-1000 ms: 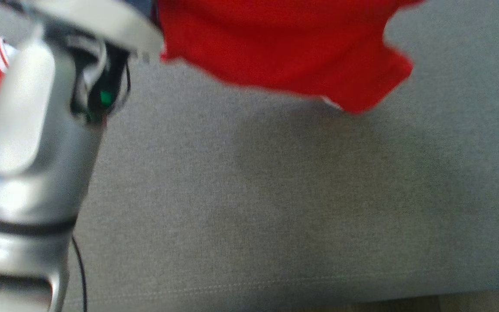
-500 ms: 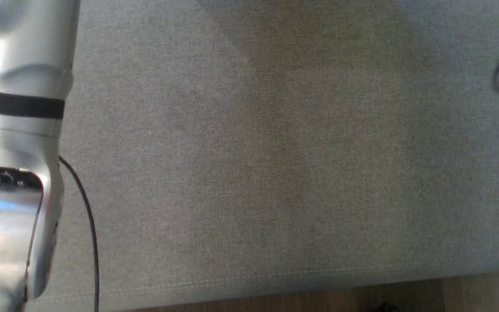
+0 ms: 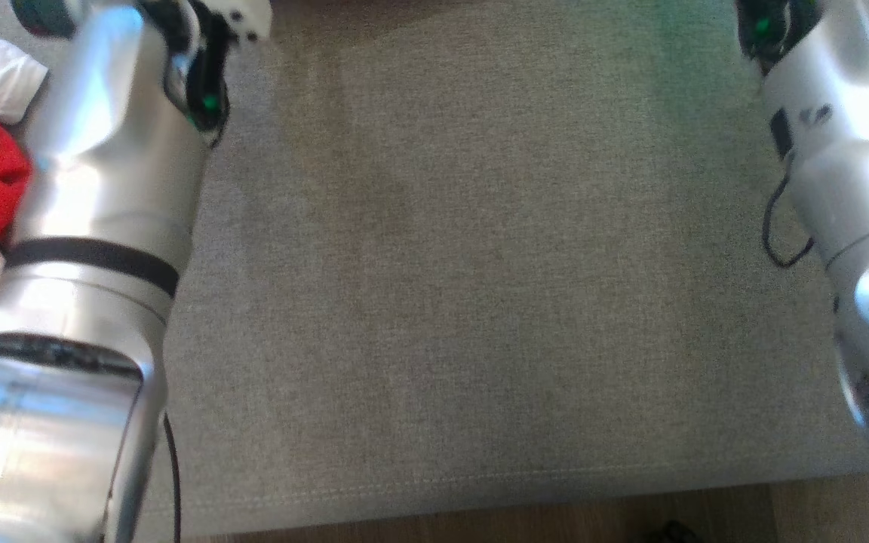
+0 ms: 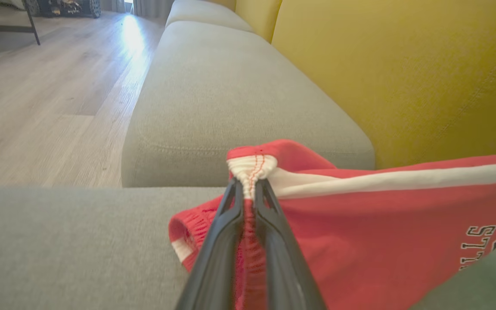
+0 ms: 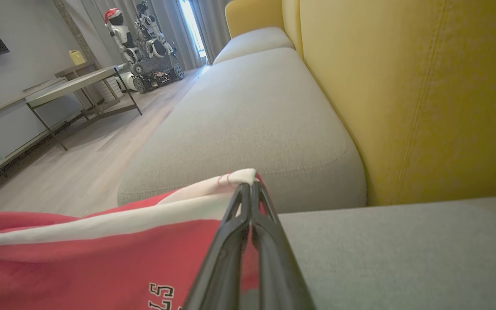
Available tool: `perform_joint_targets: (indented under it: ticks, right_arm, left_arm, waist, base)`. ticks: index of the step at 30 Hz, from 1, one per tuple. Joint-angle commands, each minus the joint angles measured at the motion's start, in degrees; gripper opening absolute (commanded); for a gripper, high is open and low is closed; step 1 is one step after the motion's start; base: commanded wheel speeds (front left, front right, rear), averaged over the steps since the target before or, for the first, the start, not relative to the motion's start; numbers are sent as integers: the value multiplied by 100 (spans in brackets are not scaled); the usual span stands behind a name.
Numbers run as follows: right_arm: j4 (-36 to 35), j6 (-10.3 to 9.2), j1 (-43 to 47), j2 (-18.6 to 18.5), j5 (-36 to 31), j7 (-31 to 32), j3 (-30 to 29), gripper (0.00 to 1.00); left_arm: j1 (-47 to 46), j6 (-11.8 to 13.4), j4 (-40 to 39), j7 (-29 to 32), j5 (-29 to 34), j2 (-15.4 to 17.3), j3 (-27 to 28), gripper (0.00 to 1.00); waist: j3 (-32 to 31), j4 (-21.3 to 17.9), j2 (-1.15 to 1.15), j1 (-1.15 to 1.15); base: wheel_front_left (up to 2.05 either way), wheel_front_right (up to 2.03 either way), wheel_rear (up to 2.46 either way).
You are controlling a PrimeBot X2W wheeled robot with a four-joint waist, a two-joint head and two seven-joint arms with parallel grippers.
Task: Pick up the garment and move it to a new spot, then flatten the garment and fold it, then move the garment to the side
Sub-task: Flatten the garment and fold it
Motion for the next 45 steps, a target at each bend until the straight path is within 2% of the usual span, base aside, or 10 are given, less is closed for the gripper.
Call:
perform_joint_targets:
  ticks: [1,8,15,24,25,29,38,41,45]
  right_arm:
    - [-152,22,125,178,114,-47,110,0]
    - [-586,22,1338,128,680,-380,637,0]
    - [-1534,22,3022,-295,1032,-702,855,0]
    - [-3643,22,5647,-768,836,-708,-33,0]
    - [-3643,22,5647,-768,836,-708,-33,0]
    - [-4698,22,6830,-664,475,-175,-539,0]
    - [-7106,22,8928,36,-313,1300,-1559,0]
    - [-7631,22,9312,147,-408,1630,-1778,0]
    - [-7996,22,9531,196,-524,1914,-2076,0]
  left_arm:
    - [-56,42,-178,-44,-5,168,86,0]
    - [1112,-40,-966,-44,-25,116,197,0]
    - [2861,-55,-2453,-44,-27,112,165,0]
    - [4943,-34,-4247,-44,416,122,486,0]
    - [4943,-34,-4247,-44,416,122,486,0]
    - [5757,-36,-4836,-44,567,159,665,0]
    - [7267,237,-5630,92,510,198,776,0]
    - [7658,352,-5972,278,432,195,787,0]
    - [7983,452,-6353,599,355,243,795,0]
  waist:
    - [-15,16,0,-1]
    - [-361,60,0,-1]
    - [-909,98,0,-1]
    - [-1394,32,0,-1]
    - [-1394,32,0,-1]
    - [-1631,-37,0,-1]
    - [-1992,-131,0,-1]
    - [-2048,-152,0,-1]
    - [-2054,-159,0,-1]
  base:
    - [0,0,0]
    - [0,0,0]
    - [0,0,0]
    - [0,0,0]
    - [0,0,0]
    - [0,0,0]
    - [0,0,0]
    - [0,0,0]
    - [0,0,0]
